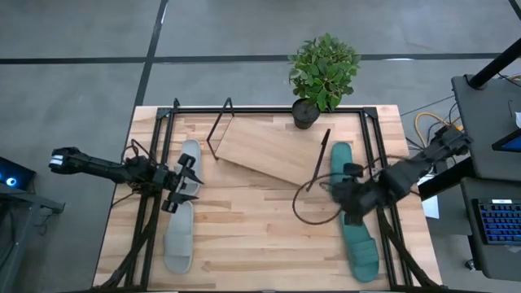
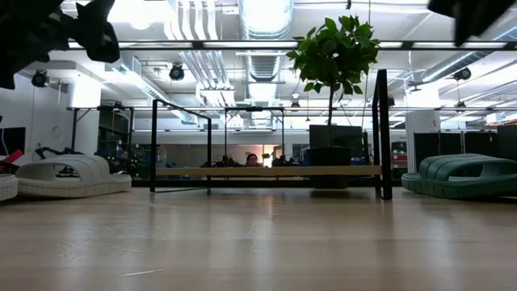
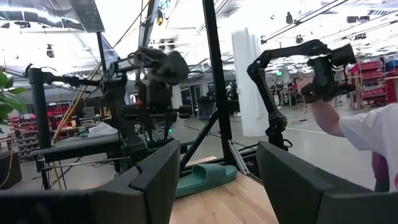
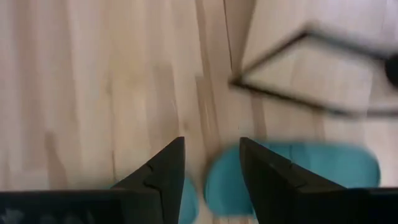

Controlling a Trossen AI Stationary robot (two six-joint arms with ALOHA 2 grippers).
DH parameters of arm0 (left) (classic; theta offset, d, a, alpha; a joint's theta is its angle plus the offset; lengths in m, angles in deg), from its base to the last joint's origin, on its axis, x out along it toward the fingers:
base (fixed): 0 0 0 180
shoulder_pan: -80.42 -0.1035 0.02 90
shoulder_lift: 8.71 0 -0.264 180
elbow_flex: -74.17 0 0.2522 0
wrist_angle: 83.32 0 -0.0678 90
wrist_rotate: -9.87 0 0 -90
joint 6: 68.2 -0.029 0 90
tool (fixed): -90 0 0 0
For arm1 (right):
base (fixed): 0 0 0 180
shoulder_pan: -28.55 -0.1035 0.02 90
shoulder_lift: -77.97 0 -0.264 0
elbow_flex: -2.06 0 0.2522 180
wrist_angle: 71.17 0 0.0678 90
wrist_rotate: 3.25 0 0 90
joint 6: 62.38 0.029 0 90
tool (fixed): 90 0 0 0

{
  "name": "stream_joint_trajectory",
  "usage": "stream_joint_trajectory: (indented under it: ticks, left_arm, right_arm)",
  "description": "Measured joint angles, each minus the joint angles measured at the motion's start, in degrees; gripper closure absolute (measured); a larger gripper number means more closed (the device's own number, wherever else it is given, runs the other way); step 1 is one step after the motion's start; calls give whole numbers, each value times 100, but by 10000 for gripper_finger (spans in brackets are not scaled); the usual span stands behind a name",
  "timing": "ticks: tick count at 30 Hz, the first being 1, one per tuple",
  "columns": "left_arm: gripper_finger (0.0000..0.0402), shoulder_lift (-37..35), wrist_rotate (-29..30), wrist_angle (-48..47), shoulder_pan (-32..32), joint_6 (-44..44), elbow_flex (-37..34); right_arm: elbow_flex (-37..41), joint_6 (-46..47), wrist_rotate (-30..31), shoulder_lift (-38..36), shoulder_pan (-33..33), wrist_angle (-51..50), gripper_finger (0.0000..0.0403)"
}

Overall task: Pick and place slides into the shelf
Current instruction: Put the top green slipper on the shelf

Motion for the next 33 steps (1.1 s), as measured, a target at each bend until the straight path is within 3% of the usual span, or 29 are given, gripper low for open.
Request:
stream_joint_trajectory:
  ticks: [5,16,21,33]
  left_arm:
    - [203,68,3,0,0,-1,0]
    - [203,91,262,0,0,-3,0]
    - [203,91,261,0,0,-5,0]
    - [203,91,261,1,0,-5,-1]
  right_arm:
    - [95,976,48,516,-695,-566,259]
    - [642,2209,1386,1226,-2045,-601,259]
    - [1081,2743,1432,1460,-2133,-602,259]
    - [1690,2745,1544,2047,-2082,-480,259]
